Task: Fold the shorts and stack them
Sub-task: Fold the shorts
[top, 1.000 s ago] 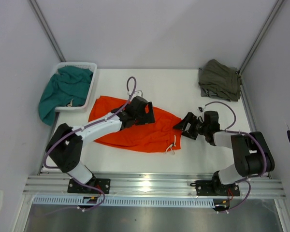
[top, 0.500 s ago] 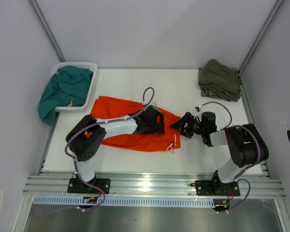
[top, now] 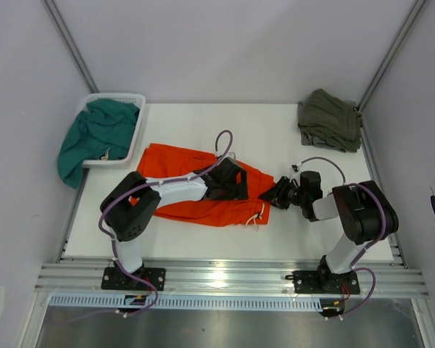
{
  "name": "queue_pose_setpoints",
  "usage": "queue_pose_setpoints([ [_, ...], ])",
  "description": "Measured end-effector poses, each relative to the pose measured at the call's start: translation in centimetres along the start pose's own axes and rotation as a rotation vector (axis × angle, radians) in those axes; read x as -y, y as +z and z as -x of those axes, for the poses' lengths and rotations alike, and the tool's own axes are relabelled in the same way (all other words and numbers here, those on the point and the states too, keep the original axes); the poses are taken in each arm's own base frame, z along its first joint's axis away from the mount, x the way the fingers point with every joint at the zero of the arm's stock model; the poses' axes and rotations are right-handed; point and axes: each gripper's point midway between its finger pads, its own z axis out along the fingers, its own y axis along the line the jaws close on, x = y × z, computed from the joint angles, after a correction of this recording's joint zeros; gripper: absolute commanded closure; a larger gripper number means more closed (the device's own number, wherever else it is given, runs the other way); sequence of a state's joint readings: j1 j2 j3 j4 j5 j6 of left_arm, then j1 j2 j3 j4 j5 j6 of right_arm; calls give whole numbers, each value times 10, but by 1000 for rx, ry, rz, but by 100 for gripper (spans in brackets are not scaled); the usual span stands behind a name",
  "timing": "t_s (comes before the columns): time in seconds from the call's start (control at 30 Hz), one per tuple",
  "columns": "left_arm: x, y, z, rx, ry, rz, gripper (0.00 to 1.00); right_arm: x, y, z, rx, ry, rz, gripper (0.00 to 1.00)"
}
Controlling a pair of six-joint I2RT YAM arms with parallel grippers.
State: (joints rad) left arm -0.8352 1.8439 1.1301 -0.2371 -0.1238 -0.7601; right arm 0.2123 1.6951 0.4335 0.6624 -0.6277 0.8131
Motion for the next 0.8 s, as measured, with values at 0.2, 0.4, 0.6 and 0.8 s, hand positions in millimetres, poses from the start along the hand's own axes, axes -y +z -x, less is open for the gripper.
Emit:
queue_pose_setpoints([
  [0.2, 2, 0, 0, 2, 1, -5, 5, 3, -3, -1, -23, 0, -51, 100],
  [0.4, 4, -1, 0, -2, 3, -10, 3, -5, -13, 22, -6, -100, -224, 100],
  [0.6, -5, -17, 13, -20, -35, -17, 3, -15, -46, 52, 47, -192, -386, 100],
  [0.8, -16, -65, 76, 167, -128, -121, 4, 3, -78, 50, 40, -191, -519, 100],
])
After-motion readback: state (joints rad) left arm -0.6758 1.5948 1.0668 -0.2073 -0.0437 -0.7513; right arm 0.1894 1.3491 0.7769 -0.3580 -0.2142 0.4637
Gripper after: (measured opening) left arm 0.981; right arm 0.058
